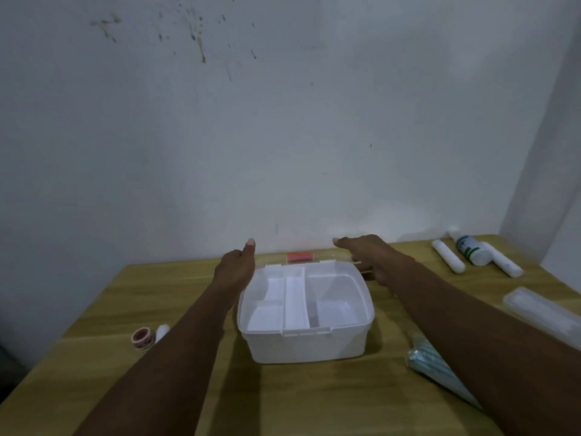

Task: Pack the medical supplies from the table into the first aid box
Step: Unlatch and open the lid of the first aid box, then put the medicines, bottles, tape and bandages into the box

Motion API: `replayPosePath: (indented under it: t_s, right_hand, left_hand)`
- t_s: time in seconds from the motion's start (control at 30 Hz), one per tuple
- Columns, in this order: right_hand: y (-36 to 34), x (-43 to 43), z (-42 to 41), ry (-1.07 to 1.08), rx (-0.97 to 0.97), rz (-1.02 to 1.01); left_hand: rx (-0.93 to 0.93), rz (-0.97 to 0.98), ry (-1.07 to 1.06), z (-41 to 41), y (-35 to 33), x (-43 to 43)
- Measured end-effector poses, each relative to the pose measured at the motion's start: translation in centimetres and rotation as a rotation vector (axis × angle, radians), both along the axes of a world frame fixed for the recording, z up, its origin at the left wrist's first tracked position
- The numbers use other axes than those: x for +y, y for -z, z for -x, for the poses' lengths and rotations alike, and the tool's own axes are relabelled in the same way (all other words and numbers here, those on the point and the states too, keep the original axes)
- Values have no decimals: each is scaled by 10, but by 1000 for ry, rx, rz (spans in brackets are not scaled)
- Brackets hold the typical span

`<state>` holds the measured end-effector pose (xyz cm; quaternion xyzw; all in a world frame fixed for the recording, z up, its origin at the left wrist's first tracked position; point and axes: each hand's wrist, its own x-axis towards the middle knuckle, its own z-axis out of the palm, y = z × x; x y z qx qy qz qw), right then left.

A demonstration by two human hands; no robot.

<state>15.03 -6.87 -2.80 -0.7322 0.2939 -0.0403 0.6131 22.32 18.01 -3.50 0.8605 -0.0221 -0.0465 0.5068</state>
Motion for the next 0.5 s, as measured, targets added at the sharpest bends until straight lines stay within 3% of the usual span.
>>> replayPosePath:
  t_s: [0.1, 0.2, 0.5]
  right_hand:
    - [-20, -7, 22, -61, -12, 98]
    - [-44, -23, 59, -149, -13, 258]
    - [-51, -76, 180, -221, 207, 778]
  left_hand:
    - [-158, -118, 20, 17, -23, -8]
    - [-270, -112, 92, 45, -44, -28]
    - [-408, -205, 595, 141, -49, -144]
